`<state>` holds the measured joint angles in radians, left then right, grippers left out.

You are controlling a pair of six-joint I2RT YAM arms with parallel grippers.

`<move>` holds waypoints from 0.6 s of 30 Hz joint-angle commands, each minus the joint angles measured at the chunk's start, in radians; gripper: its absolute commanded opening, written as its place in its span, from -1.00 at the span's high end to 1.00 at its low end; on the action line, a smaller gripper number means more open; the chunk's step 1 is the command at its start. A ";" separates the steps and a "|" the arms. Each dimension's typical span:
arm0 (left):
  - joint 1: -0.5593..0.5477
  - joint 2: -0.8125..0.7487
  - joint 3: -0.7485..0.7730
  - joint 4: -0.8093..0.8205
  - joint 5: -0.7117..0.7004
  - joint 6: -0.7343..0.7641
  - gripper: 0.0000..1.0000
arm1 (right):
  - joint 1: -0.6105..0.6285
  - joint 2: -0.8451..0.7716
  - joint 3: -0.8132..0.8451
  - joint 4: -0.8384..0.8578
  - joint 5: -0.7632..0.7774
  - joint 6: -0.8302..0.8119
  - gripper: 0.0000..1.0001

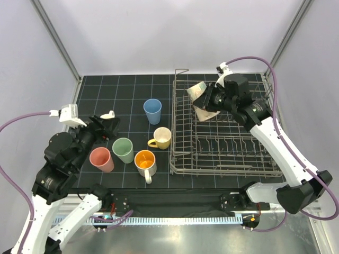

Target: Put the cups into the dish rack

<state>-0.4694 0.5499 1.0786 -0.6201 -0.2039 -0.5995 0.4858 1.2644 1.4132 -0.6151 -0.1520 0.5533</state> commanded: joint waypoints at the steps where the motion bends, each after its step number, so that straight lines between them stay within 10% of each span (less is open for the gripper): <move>1: -0.002 0.041 0.010 0.022 0.070 0.007 -0.53 | -0.030 -0.005 0.018 0.167 -0.014 -0.029 0.92; 8: -0.002 0.151 0.047 0.080 0.261 -0.013 -0.51 | -0.059 0.006 0.056 0.166 -0.040 -0.110 0.92; 18: -0.002 0.101 0.006 0.097 0.310 -0.011 -0.49 | -0.133 -0.042 -0.272 0.790 -0.086 -0.204 0.92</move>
<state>-0.4694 0.6815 1.0840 -0.5732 0.0647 -0.6033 0.3489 1.2568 1.1770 -0.2283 -0.2241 0.4164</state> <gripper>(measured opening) 0.747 0.191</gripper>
